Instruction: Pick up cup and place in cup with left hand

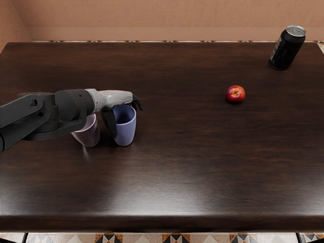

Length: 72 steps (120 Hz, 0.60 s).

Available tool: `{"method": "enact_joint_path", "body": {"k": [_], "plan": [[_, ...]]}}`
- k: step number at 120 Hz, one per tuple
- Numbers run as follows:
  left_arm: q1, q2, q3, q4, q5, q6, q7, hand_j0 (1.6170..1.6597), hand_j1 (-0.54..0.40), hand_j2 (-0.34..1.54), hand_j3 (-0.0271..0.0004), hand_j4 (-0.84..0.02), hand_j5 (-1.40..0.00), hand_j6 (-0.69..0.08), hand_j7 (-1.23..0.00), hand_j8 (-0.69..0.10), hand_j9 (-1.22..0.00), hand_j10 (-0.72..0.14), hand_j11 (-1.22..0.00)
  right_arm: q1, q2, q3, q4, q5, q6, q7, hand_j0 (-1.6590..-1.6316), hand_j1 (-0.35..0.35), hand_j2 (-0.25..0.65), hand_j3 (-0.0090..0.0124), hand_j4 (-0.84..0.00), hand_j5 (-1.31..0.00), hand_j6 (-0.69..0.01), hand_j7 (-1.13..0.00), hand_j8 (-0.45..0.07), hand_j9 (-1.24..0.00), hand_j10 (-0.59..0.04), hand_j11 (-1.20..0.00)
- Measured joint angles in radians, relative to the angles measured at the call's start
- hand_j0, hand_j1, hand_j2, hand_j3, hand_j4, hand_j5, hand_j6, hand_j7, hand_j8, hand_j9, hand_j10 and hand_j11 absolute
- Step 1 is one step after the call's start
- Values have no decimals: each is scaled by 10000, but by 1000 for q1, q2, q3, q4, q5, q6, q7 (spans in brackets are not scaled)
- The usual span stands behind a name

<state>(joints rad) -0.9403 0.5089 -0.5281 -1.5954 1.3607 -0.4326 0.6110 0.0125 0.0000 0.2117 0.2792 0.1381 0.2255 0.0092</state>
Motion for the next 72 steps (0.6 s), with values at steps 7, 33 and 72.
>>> {"method": "enact_joint_path", "body": {"k": [7,33,72], "plan": [[0,-1,0,0,0,0,0,16580,-1155,1146,0,-3320,-4361,-3331,-4355,-3291,-4347,-3329,-4343,0,0,0,0,0,0,0,-16581,-3489,-2,0,0,0,4,0,3,0,2,0],[-1,0,-1,0,-1,-2,0,16573,-1092,1043,0,-3770,-5008,-3509,-5000,-3205,-4995,-3772,-4994,0,0,0,0,0,0,0,-16581,-3489,-3,0,0,0,4,0,3,0,2,0],[-99,71,-4,0,-45,-11,0,16550,-768,423,0,-4486,-6116,-3388,-6159,-3105,-6073,-4360,-6093,0,0,0,0,0,0,0,-16581,-3489,-3,0,0,0,4,0,3,0,2,0]]}}
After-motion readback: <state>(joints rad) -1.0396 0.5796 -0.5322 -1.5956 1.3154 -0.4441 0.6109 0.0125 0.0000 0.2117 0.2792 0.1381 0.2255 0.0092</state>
